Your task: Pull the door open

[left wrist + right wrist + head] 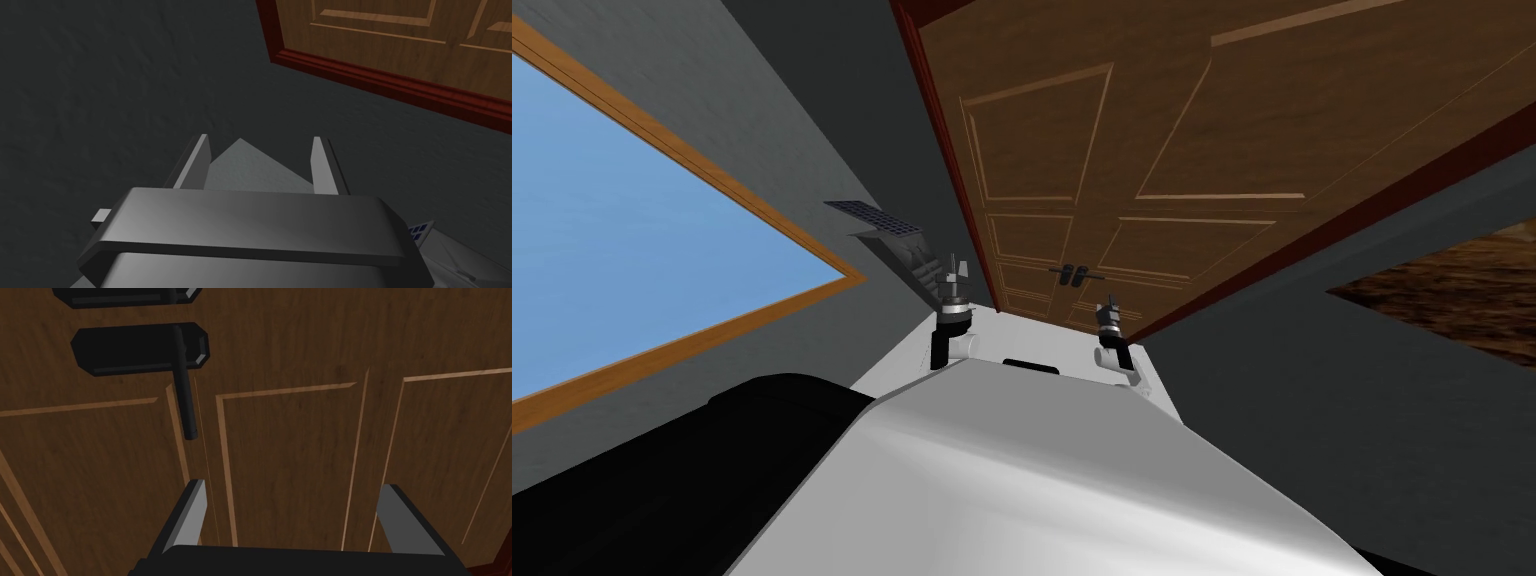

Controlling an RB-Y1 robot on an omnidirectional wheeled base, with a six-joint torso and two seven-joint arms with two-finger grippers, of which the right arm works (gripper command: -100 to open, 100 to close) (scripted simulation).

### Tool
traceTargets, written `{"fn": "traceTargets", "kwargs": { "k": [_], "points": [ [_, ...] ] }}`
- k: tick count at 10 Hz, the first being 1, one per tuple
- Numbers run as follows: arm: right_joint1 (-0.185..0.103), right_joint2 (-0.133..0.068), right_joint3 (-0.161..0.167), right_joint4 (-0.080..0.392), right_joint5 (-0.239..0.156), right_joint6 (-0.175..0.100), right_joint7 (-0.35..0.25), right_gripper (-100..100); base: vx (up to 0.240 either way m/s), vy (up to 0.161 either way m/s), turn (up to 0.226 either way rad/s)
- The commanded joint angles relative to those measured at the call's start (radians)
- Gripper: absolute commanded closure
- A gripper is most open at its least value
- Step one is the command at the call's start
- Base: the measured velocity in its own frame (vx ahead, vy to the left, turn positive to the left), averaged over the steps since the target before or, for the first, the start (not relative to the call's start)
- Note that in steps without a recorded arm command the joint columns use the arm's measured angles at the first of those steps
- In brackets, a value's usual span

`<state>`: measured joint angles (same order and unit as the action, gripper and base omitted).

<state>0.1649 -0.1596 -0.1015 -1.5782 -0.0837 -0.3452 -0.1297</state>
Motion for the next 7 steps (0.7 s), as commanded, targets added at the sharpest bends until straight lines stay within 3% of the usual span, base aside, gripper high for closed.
{"fn": "traceTargets", "kwargs": {
  "k": [1, 7],
  "points": [
    [-0.018, -0.005, -0.005, 0.037, 0.0, 0.008, 0.001, -100, 0.095, -0.02, 0.028],
    [-0.065, -0.022, -0.021, 0.15, 0.001, 0.027, 0.001, -100, 0.098, -0.025, 0.031]
  ]
}}
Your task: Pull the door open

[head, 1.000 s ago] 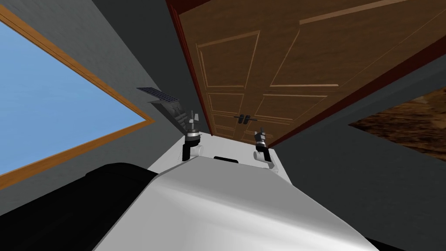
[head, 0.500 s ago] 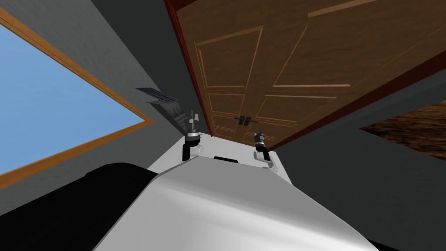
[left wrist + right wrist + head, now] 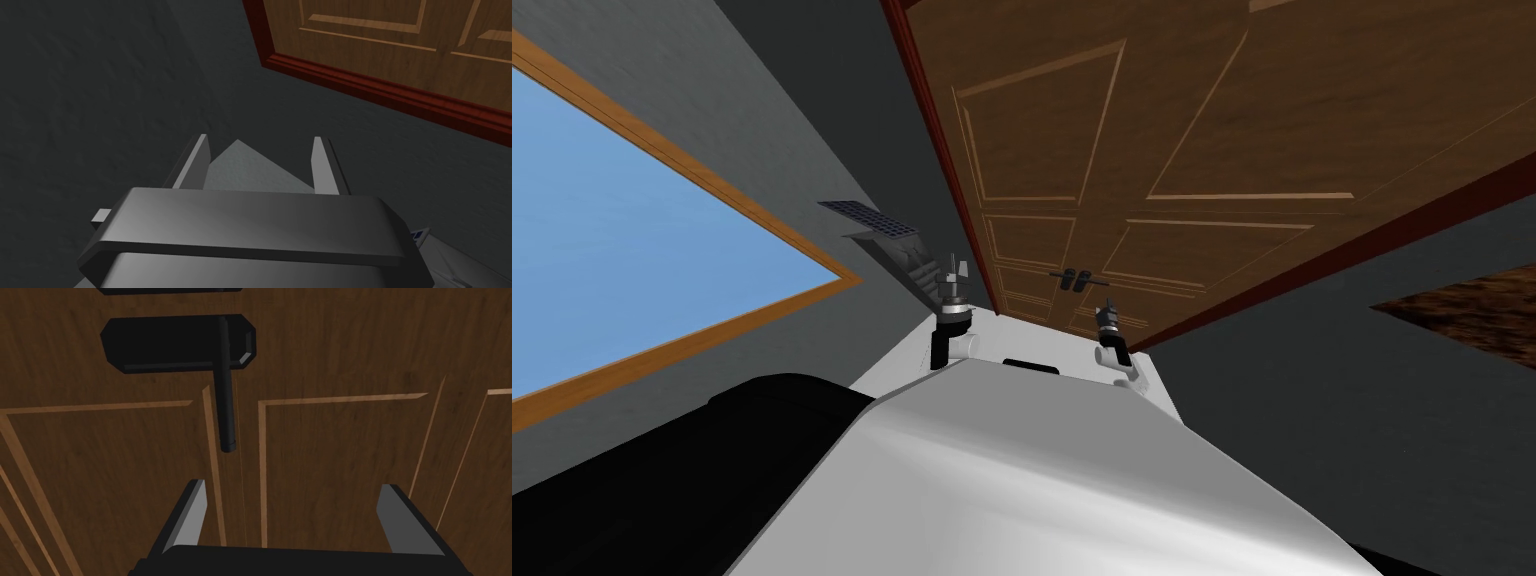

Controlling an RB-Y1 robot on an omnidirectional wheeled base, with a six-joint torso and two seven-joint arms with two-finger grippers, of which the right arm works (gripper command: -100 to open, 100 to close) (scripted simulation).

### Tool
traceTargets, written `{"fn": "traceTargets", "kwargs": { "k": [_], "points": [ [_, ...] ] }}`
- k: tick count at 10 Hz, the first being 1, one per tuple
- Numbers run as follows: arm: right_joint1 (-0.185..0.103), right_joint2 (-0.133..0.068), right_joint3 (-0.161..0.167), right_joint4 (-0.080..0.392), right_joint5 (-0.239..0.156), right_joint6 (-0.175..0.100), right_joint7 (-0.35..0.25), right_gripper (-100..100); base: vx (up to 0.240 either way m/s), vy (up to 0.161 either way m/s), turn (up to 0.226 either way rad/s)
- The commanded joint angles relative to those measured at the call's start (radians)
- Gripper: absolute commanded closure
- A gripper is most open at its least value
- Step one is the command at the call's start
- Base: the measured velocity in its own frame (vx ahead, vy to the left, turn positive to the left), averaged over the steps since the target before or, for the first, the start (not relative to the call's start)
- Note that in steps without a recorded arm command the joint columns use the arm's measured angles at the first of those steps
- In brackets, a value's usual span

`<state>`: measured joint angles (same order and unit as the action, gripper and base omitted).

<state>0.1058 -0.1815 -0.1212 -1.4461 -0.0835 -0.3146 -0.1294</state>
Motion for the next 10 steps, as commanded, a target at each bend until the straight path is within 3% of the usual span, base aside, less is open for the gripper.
{"fn": "traceTargets", "kwargs": {
  "k": [1, 8, 9, 10],
  "points": [
    [-0.013, -0.003, -0.003, 0.035, 0.001, 0.0, 0.001, -100, 0.092, -0.028, 0.027],
    [-0.066, -0.022, -0.021, 0.163, 0.001, 0.022, 0.002, -100, 0.125, -0.026, 0.028],
    [-0.064, -0.02, -0.02, 0.152, 0.001, 0.02, 0.002, -100, 0.073, -0.008, 0.009],
    [-0.052, -0.05, -0.044, 0.175, -0.01, 0.013, -0.012, -100, 0.05, 0.017, 0.053]
  ]
}}
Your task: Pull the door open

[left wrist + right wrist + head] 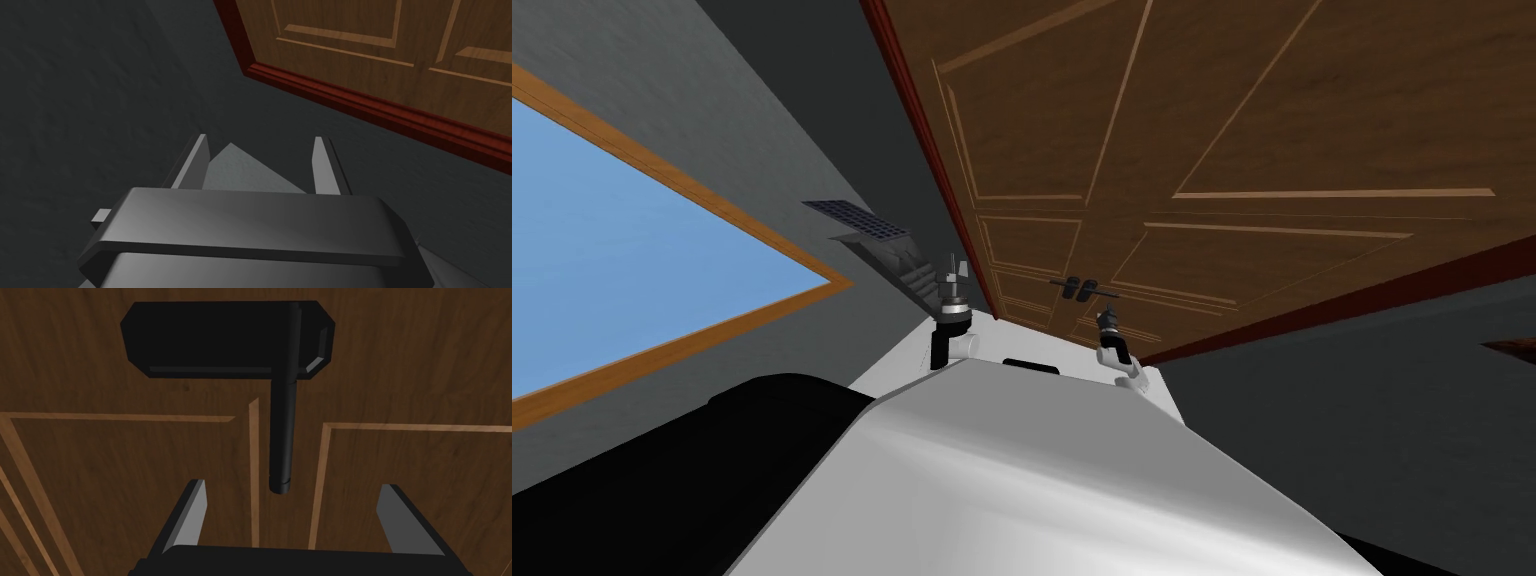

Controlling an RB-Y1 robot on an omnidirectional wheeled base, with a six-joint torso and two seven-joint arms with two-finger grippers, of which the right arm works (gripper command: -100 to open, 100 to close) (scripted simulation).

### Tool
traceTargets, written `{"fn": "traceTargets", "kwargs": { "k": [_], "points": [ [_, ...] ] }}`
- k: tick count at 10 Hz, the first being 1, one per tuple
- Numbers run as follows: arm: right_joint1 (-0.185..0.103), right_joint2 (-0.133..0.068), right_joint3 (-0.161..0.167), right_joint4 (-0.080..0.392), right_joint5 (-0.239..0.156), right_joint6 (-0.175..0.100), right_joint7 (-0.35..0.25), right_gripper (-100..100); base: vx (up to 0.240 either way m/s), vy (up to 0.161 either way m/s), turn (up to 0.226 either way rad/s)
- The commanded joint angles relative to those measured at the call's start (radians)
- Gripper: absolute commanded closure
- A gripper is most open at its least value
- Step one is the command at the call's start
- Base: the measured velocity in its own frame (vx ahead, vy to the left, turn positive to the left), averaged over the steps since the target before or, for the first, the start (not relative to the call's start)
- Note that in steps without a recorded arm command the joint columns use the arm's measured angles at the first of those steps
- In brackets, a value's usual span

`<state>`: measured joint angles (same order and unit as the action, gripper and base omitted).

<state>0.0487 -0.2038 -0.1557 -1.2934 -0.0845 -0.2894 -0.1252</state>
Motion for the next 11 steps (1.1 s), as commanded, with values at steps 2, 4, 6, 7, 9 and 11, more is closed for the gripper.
{"fn": "traceTargets", "kwargs": {
  "k": [2, 4, 6, 7, 9, 11],
  "points": [
    [0.015, -0.052, -0.03, 0.04, -0.019, -0.02, -0.028, -100, 0.073, 0.018, 0.05],
    [0.03, -0.097, -0.064, 0.072, -0.037, -0.036, -0.051, -100, 0.118, -0.009, 0.094],
    [0.036, -0.121, -0.08, 0.09, -0.047, -0.045, -0.065, -100, 0.13, -0.02, 0.083],
    [0.038, -0.134, -0.087, 0.1, -0.053, -0.051, -0.074, -100, 0.131, -0.039, 0.096],
    [0.029, -0.146, -0.083, 0.111, -0.06, -0.064, -0.089, -100, 0.193, -0.049, 0.178],
    [0.023, -0.141, -0.078, 0.108, -0.059, -0.063, -0.088, -100, 0.177, 0.042, 0.106]
  ]
}}
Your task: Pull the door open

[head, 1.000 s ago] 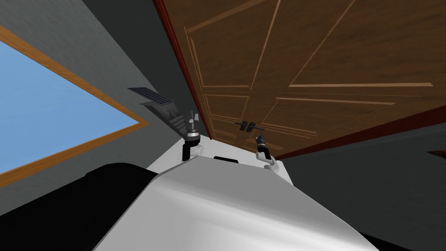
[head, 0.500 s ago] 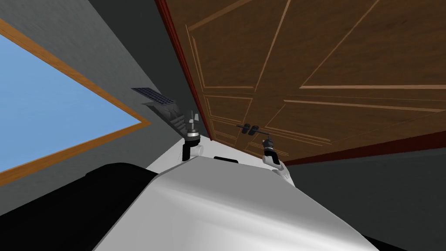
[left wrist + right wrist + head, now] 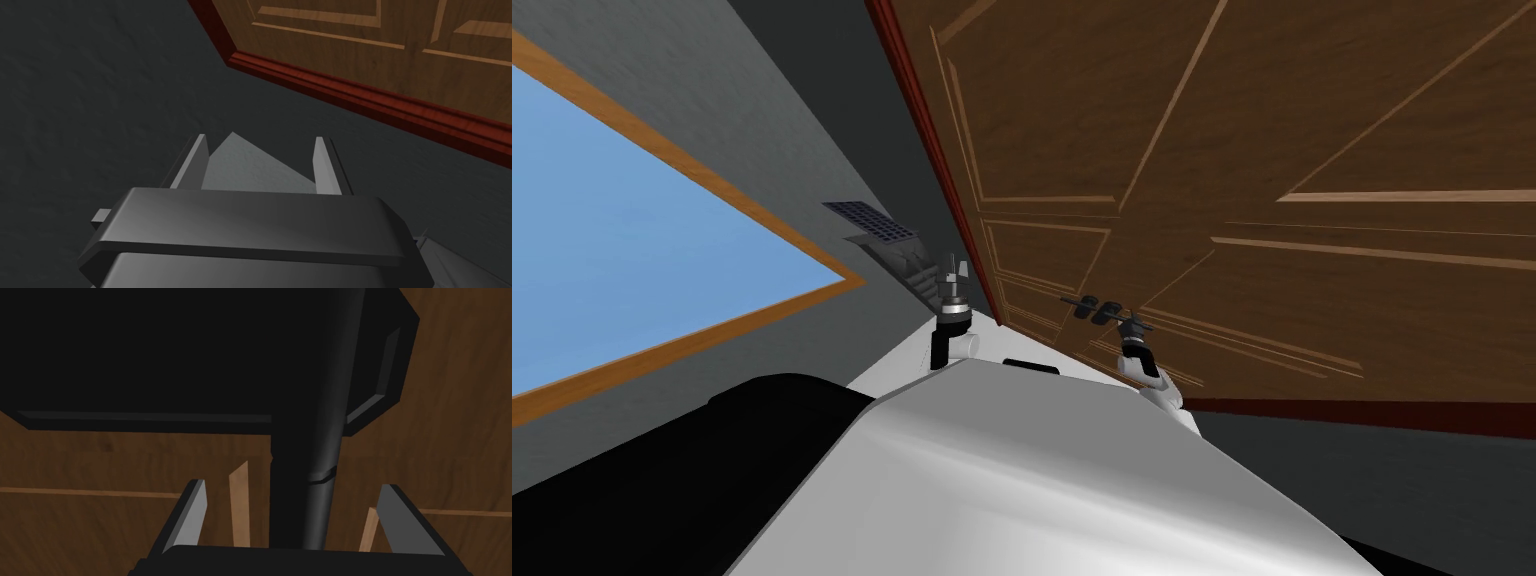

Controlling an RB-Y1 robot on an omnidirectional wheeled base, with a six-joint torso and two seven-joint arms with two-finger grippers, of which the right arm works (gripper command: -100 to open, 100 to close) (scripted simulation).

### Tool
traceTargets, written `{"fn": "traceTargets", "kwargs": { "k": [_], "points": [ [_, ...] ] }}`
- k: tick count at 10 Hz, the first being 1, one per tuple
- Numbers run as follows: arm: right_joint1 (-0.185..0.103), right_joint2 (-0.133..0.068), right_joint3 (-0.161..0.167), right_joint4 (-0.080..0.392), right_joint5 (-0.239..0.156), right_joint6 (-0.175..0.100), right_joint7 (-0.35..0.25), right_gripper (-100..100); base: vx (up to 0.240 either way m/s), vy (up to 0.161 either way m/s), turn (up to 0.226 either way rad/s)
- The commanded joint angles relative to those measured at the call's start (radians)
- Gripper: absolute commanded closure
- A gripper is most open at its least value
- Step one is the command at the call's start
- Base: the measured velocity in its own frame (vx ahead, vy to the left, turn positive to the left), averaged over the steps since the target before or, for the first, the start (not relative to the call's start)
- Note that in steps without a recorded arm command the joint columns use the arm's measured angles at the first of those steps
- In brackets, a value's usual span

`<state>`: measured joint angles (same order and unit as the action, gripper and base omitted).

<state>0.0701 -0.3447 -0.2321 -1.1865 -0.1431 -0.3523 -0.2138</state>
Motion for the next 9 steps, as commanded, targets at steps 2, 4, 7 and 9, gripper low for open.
{"fn": "traceTargets", "kwargs": {
  "k": [2, 4, 7, 9],
  "points": [
    [0.002, 0.0, -0.001, 0.001, 0.0, 0.0, 0.001, 100, -0.025, -0.011, -0.015],
    [0.002, 0.0, -0.001, 0.001, 0.0, 0.0, 0.001, 100, -0.027, -0.003, 0.013],
    [0.021, -0.017, -0.005, 0.004, -0.003, -0.002, -0.009, 100, -0.044, -0.012, 0.007],
    [0.029, -0.025, -0.002, 0.003, -0.004, -0.006, -0.015, 100, -0.178, -0.03, 0.068]
  ]
}}
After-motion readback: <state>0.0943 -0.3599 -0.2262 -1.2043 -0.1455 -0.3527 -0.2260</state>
